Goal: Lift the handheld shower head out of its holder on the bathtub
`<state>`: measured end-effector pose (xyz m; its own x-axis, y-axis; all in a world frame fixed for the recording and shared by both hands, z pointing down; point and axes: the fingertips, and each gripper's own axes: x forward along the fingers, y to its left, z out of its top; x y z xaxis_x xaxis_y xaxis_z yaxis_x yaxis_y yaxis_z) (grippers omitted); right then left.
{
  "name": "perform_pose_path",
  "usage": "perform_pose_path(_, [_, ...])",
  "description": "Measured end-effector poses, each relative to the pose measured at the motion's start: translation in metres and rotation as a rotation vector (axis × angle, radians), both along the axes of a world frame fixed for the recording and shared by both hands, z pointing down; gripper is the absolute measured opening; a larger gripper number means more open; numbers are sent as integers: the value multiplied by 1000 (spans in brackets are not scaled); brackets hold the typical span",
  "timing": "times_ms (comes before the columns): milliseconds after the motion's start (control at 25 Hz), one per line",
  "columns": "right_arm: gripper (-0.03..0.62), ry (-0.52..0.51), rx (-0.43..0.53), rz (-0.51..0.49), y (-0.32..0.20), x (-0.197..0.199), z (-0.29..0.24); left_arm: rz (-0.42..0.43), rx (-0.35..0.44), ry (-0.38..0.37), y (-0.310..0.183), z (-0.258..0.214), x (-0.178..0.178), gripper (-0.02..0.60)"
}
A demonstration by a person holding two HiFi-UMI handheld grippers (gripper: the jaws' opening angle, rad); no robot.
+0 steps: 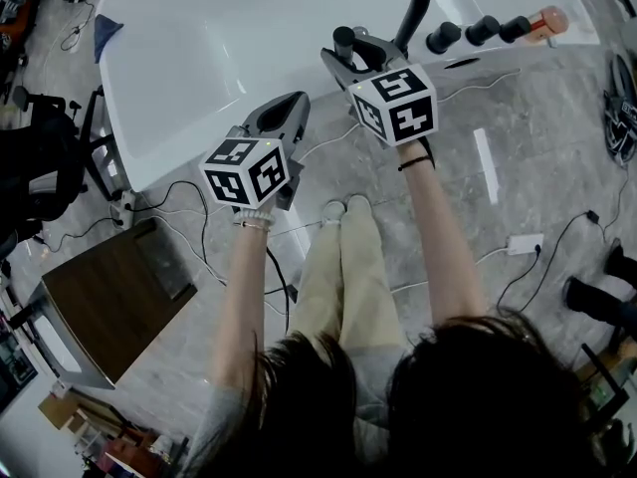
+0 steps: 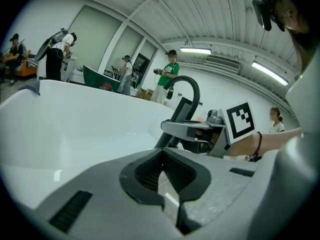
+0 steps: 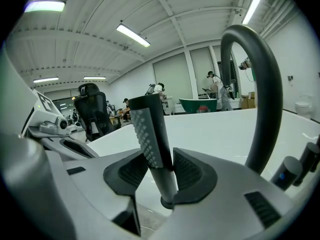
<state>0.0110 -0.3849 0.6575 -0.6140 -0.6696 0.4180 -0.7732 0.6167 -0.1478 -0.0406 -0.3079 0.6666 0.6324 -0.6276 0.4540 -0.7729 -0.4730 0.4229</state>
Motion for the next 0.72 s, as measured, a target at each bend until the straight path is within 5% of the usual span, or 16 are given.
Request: perform_pose_path(720, [134, 88, 8, -7, 4, 2, -9, 13, 23, 19, -3, -24, 6, 5])
